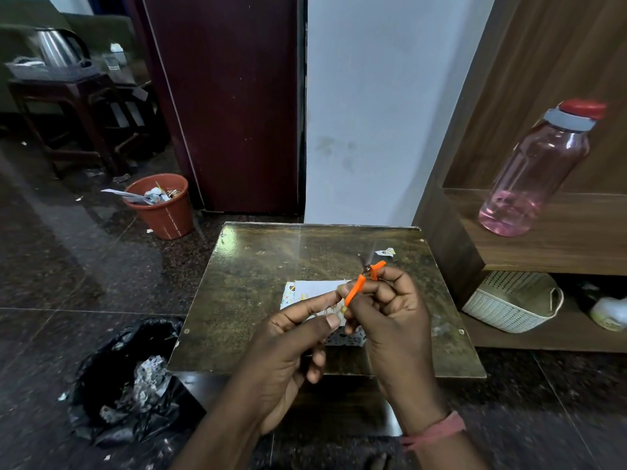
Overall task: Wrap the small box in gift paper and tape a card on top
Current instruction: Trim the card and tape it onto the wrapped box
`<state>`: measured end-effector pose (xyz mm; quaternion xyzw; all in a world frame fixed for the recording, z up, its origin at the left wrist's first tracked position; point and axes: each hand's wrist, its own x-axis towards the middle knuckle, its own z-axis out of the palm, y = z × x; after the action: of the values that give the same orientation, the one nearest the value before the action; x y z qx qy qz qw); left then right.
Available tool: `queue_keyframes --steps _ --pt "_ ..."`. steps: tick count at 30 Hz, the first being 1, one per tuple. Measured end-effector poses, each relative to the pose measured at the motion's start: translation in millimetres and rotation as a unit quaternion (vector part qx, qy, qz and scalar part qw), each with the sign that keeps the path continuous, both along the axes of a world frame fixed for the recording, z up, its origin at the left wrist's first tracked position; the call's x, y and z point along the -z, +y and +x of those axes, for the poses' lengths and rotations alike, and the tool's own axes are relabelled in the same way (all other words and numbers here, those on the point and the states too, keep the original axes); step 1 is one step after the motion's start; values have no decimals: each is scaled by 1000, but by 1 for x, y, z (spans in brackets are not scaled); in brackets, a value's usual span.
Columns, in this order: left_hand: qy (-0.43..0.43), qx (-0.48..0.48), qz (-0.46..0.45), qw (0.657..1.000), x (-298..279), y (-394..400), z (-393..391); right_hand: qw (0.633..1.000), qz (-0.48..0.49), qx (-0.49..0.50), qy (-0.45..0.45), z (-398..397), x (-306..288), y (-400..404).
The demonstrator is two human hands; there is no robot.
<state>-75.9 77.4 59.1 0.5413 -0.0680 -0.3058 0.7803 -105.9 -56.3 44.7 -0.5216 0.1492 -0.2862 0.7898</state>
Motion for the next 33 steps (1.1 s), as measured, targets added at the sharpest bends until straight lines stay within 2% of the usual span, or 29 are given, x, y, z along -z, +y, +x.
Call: queue_keyframes --steps 12,18,22,24,27,29,33 --pt "-62 -18 10 998 1 -4 -4 979 -186 77 35 -4 2 15" --pt "-70 -11 13 997 3 -3 -3 972 -208 93 59 -5 2 15" --pt "-75 0 20 997 6 1 1 956 -256 114 84 -6 2 5" --pt "-64 7 9 998 7 3 3 960 -245 111 81 -5 2 0" --pt "-25 6 -21 999 6 5 7 984 -158 33 69 -6 -3 -3" --pt "0 9 -37 999 7 9 13 986 -108 -85 90 -8 -5 -8" --pt "44 28 -84 995 8 19 24 933 -70 -317 158 -17 -6 -16"
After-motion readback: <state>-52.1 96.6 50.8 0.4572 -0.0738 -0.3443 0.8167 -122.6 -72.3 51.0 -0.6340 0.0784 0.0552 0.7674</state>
